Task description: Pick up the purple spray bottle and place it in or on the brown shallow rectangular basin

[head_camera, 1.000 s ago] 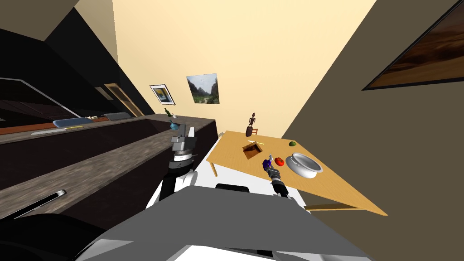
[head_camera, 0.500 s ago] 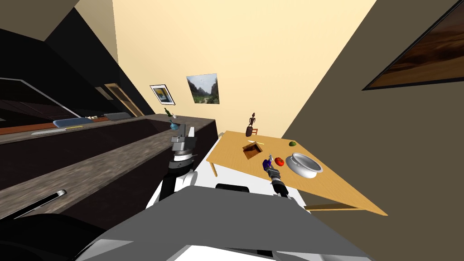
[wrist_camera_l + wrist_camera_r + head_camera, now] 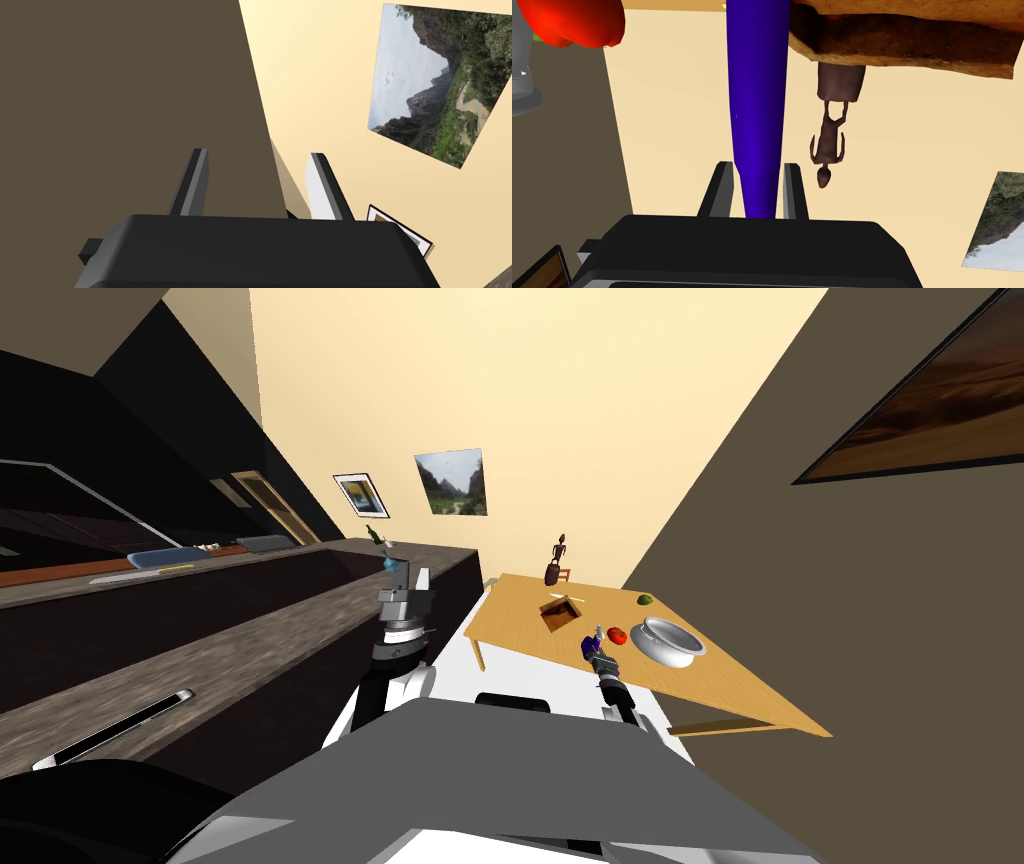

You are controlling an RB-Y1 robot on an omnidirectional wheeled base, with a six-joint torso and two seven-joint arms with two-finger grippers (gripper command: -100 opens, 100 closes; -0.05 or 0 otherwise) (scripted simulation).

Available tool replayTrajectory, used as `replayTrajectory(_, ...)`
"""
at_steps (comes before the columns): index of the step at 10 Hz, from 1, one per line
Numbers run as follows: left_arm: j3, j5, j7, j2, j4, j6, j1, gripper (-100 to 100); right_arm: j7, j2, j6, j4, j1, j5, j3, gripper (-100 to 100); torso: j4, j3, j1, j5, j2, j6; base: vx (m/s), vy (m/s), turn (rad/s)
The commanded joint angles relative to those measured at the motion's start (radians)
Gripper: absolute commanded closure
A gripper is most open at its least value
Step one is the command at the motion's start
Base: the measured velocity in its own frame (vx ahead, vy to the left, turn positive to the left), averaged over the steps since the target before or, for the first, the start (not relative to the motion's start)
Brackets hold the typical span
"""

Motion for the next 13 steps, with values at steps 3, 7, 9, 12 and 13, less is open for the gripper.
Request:
replayTrajectory(3,0.000,0.000,0.000,0.000,0.000,0.000,0.000,0,0.007,-0.009,0.070,0.018,-0.049,-0.021,-0.024,100,-0.001,0.001,0.003,-0.001,0.004,0.001,-0.206,0.160,-0.003)
replayTrajectory(7,0.000,0.000,0.000,0.000,0.000,0.000,0.000,0,0.009,-0.027,0.142,0.032,-0.099,-0.038,-0.041,100,-0.002,-0.003,0.000,-0.002,-0.005,0.000,-0.105,0.128,0.018)
replayTrajectory(9,0.000,0.000,0.000,0.000,0.000,0.000,0.000,0,0.000,-0.044,0.186,0.035,-0.129,-0.038,-0.042,100,-0.002,-0.006,-0.005,-0.002,-0.010,0.000,-0.029,0.050,0.077)
replayTrajectory(12,0.000,0.000,0.000,0.000,0.000,0.000,0.000,0,-0.027,-0.076,0.255,0.035,-0.177,-0.029,-0.036,100,-0.003,-0.009,-0.008,-0.003,-0.016,-0.002,0.047,0.022,0.109)
replayTrajectory(13,0.000,0.000,0.000,0.000,0.000,0.000,0.000,0,-0.035,-0.085,0.274,0.035,-0.191,-0.025,-0.033,100,-0.004,-0.011,-0.008,-0.003,-0.019,-0.002,0.090,-0.014,0.103)
